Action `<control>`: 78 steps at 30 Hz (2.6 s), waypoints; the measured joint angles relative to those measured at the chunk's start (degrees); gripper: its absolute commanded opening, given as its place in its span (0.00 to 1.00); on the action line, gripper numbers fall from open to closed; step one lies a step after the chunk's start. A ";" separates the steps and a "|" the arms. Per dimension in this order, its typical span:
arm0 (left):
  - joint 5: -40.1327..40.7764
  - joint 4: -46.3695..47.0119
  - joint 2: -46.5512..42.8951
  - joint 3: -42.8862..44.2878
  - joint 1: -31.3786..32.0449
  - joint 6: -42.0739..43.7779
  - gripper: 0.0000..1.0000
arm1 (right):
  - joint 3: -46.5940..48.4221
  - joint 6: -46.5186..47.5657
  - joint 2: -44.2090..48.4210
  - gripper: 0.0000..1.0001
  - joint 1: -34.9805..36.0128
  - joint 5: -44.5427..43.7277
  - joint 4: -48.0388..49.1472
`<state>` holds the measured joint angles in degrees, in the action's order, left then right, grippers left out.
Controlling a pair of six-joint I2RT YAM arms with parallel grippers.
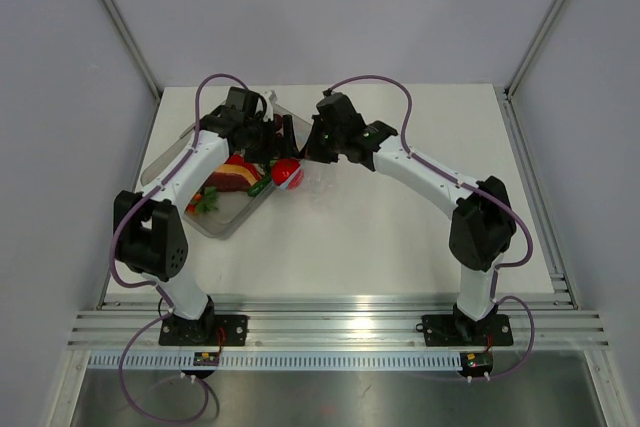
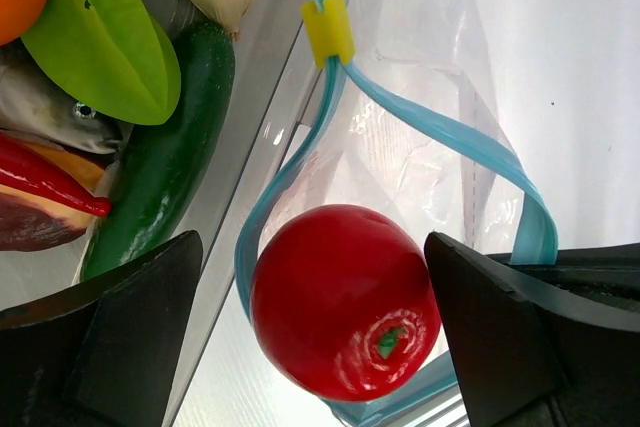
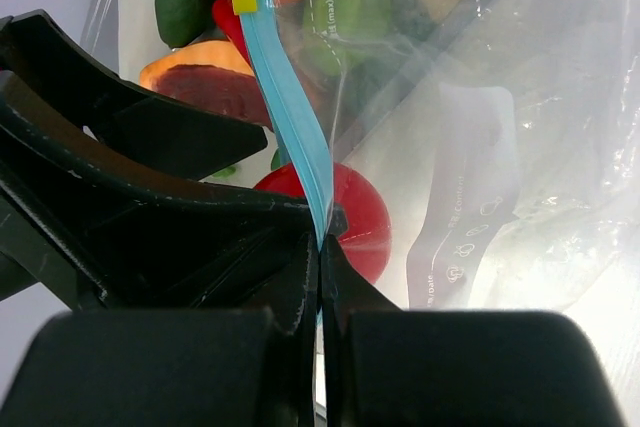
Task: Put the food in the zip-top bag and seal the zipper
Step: Place the fake fruit in the zipper food storage bag, then adjust the zipper food storage bag at the center of the board.
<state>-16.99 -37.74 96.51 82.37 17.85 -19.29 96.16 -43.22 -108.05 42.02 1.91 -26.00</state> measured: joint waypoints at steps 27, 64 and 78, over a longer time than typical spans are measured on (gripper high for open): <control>-2.84 -1.70 -5.07 4.59 0.42 -0.79 0.95 | -7.65 -10.60 -0.70 0.00 -2.99 11.39 15.19; -7.39 1.53 -16.48 -11.32 -6.99 -3.98 0.65 | -31.34 -23.37 3.96 0.00 -8.11 33.81 63.10; -8.48 4.00 -16.39 -13.62 -5.68 -5.18 0.00 | -25.59 -6.73 14.32 0.00 -8.44 19.74 25.79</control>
<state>-25.47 -33.74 80.12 68.75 12.16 -24.47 70.57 -49.95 -93.73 33.58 21.65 -0.21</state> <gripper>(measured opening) 0.009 0.010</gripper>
